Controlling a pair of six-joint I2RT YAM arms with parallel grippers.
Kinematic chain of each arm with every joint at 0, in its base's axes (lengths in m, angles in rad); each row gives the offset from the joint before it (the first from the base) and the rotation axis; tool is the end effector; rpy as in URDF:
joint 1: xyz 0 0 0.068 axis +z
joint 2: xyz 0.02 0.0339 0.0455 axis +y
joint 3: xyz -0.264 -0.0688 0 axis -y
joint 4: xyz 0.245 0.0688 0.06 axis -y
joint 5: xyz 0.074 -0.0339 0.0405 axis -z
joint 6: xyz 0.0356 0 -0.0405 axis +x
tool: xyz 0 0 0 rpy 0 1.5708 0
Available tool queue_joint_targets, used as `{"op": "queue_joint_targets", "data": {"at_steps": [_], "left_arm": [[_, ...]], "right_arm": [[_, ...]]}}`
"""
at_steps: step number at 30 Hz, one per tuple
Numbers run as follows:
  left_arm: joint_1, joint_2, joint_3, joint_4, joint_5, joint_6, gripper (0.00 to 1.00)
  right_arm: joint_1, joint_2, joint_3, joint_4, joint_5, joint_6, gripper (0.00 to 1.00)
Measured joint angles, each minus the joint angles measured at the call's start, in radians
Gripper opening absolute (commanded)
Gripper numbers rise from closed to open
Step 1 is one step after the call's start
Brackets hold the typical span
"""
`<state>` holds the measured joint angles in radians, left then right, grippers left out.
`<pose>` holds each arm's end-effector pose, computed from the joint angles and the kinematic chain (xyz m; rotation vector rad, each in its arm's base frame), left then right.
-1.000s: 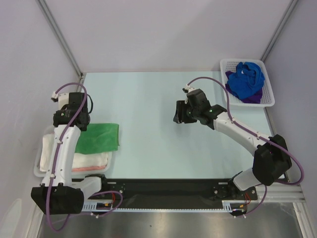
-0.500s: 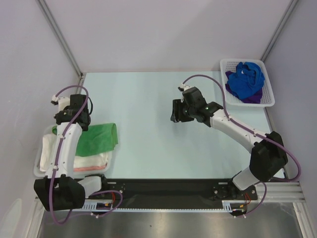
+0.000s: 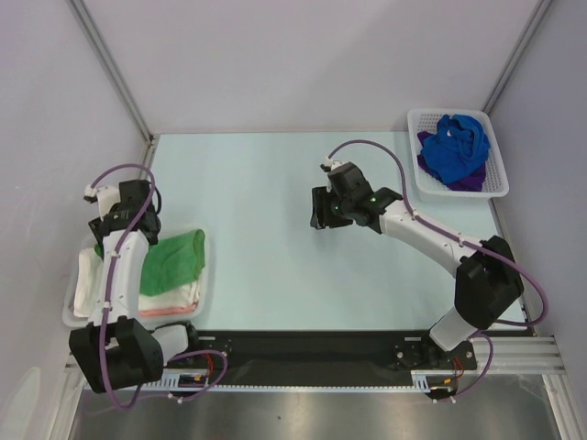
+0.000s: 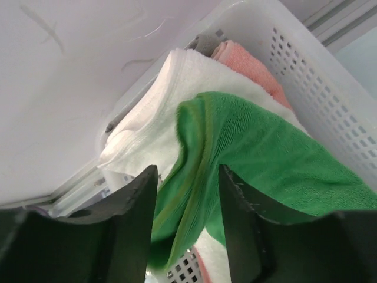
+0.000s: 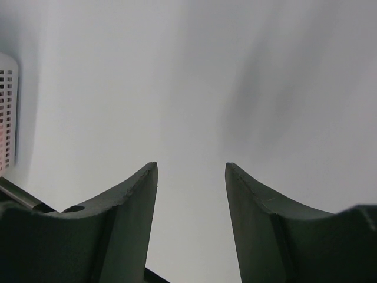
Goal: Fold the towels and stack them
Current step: Neatly place the folded towel into the bin, then grab crumpled towel
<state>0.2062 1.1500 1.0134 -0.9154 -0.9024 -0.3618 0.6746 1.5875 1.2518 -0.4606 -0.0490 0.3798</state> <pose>0.2005 0.0705 0.2971 -0.9496 2.1736 1.0879 0.2739 0.2213 0.2751 -0.3823 2.4091 0.5521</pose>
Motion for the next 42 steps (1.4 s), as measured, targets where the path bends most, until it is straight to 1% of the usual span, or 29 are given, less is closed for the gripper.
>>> {"op": "queue_joint_targets", "data": {"at_steps": [1, 2, 8, 11, 12, 15, 17, 21, 25, 28, 31, 34, 36, 42], "left_arm": [[0.003, 0.001, -0.006, 0.013, 0.005, 0.002, 0.62], [0.006, 0.003, -0.012, 0.023, 0.012, 0.003, 0.68], [0.014, 0.011, -0.014, 0.047, 0.077, -0.003, 0.70], [0.003, -0.014, -0.002, 0.050, 0.153, 0.005, 0.74], [-0.006, -0.029, 0.004, 0.052, 0.175, 0.006, 0.78], [-0.097, -0.103, 0.032, 0.069, 0.262, 0.006, 0.79], [-0.184, -0.161, 0.053, 0.088, 0.338, 0.005, 0.79], [-0.358, -0.233, 0.068, 0.130, 0.455, -0.004, 0.79], [-0.529, -0.230, 0.068, 0.159, 0.555, -0.007, 0.79], [-0.656, -0.198, 0.068, 0.177, 0.612, -0.003, 0.79], [-0.761, -0.153, 0.068, 0.183, 0.651, 0.007, 0.79], [-0.833, -0.117, 0.066, 0.198, 0.702, 0.029, 0.80], [-0.855, -0.107, 0.061, 0.210, 0.737, 0.045, 0.80], [-0.859, -0.083, 0.040, 0.260, 0.833, 0.082, 0.79]], "right_arm": [[0.003, 0.003, 0.002, 0.000, 0.000, 0.000, 0.56], [0.004, 0.005, 0.004, 0.000, 0.003, 0.000, 0.57], [0.007, 0.006, 0.008, -0.005, 0.018, -0.007, 0.61], [0.003, 0.006, 0.018, -0.015, 0.023, -0.012, 0.63], [0.000, 0.005, 0.026, -0.019, 0.025, -0.013, 0.63], [-0.016, 0.002, 0.055, -0.030, 0.026, -0.014, 0.64], [-0.035, -0.004, 0.076, -0.040, 0.035, -0.015, 0.65], [-0.124, -0.045, 0.088, -0.046, 0.048, -0.014, 0.65], [-0.287, -0.062, 0.126, -0.058, 0.080, -0.008, 0.65], [-0.422, -0.055, 0.176, -0.058, 0.132, 0.007, 0.65], [-0.526, -0.021, 0.238, -0.041, 0.183, 0.023, 0.65], [-0.612, 0.065, 0.315, -0.004, 0.242, 0.040, 0.64], [-0.648, 0.130, 0.348, 0.025, 0.276, 0.046, 0.64], [-0.737, 0.344, 0.413, 0.081, 0.333, 0.045, 0.64]]}}
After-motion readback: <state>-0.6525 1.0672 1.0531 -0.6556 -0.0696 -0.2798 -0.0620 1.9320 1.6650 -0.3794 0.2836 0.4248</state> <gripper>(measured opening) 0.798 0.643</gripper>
